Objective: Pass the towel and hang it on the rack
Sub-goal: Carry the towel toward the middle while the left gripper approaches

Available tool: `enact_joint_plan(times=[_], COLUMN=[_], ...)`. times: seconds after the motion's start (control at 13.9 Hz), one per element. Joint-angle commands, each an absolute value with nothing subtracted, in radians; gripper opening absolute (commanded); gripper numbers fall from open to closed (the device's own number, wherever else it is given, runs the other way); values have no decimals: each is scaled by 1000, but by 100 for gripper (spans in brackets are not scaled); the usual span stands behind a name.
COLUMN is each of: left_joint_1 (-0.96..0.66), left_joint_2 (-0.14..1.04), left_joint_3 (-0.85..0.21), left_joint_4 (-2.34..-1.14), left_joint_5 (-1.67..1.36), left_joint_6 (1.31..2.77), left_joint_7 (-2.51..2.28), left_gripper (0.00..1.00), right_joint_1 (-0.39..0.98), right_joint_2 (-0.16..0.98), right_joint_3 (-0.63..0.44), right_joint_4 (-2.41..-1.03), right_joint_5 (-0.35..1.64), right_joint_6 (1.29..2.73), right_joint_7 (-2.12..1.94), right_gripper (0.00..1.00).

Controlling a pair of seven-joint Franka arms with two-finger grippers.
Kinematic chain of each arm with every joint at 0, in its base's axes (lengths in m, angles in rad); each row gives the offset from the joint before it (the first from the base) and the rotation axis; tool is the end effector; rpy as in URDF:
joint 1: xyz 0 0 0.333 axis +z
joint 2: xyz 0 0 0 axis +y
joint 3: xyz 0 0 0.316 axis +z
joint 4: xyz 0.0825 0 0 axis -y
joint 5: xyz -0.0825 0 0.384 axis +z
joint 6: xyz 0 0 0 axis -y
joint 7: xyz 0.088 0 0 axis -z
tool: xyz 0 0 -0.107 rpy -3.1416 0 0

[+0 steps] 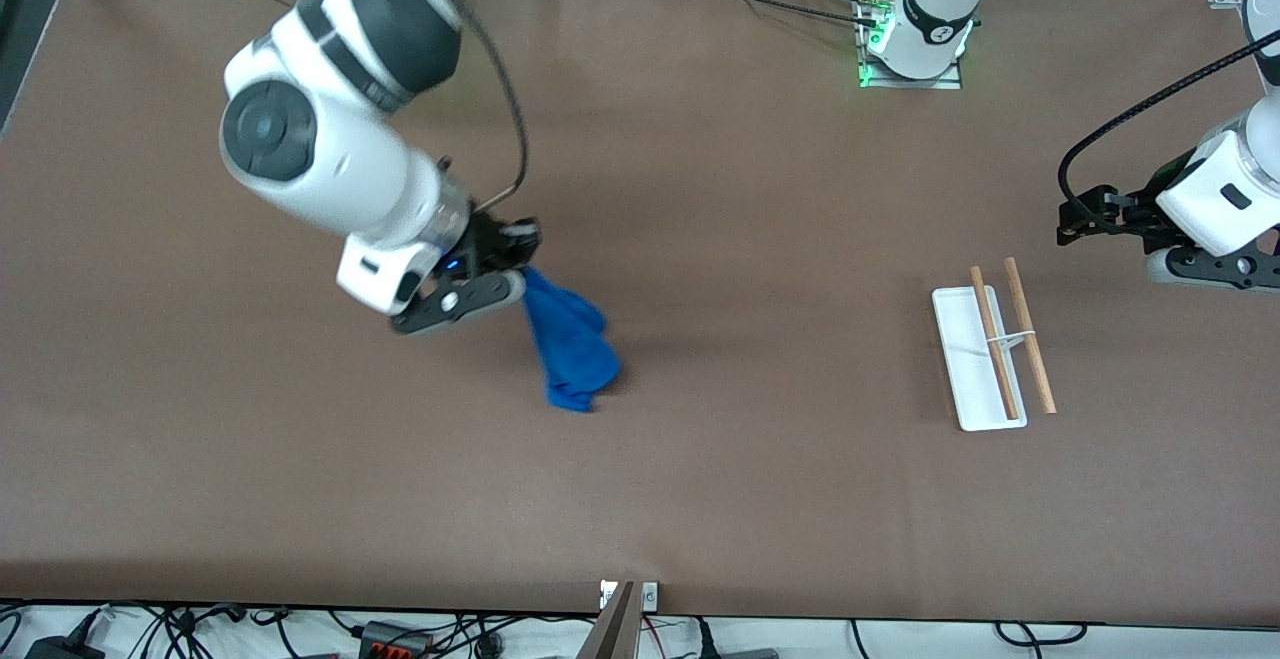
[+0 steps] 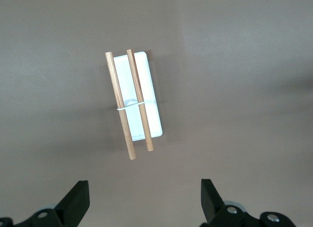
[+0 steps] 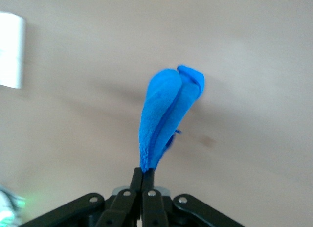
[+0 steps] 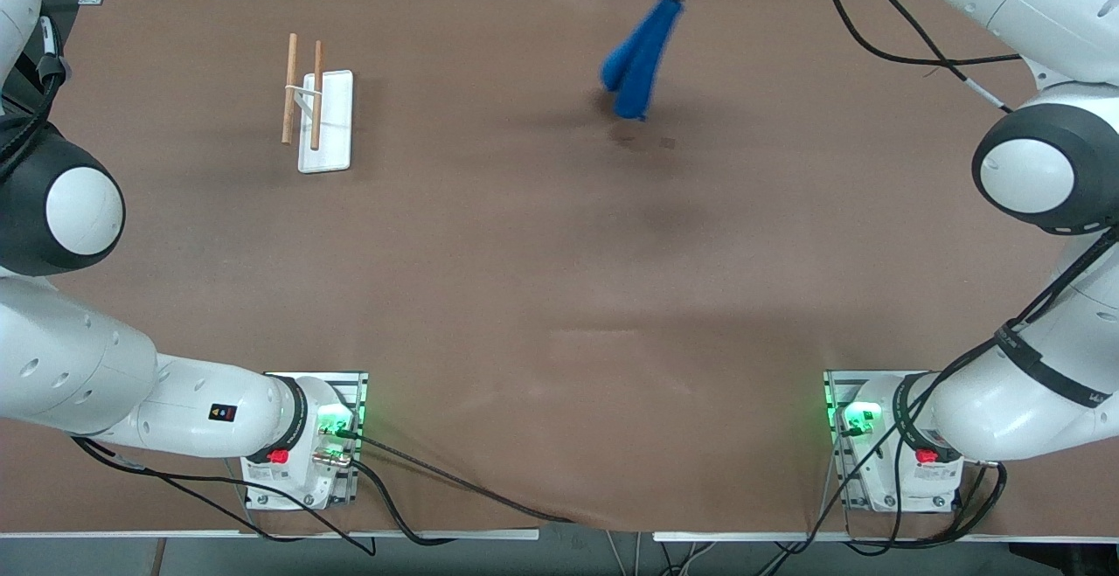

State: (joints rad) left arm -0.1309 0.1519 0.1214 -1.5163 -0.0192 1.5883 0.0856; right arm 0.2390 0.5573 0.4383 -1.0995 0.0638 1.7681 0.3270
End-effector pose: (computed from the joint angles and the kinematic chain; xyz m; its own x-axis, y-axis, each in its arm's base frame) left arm 0.5984 -0.0128 0.5646 0.9924 -0.0945 -0.0783 -0.0942 -0.9955 0.0075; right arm 0.6092 0.3819 0.5378 0.9660 0.2543 0.0474 0.2560 -0.9128 -0.3182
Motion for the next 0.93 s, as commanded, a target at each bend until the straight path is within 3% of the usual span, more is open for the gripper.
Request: enact_joint_plan(times=[0.0,0.43,0.86], left_joint_1=[-127,-91,-52], left_joint_2=[179,245,399], left_joint_3=[120,121,118], left_joint_4=[-1512,-1513,-1526], left_joint_5=[-6,-124,-394], left_joint_6=[1578,1569,1779], left_joint_7=[106,444,1139], left_gripper=[100,100,100], right_joint_1=[265,285,339], right_joint_2=[578,584,598], right_joint_3=[515,629,627], right_joint_4=[-1048,-1049,-1054], right_joint_5=[64,67,66], right_joint_6=[1856,2041,2115], right_joint_7=[406,460,506], right_gripper=[0,0,0])
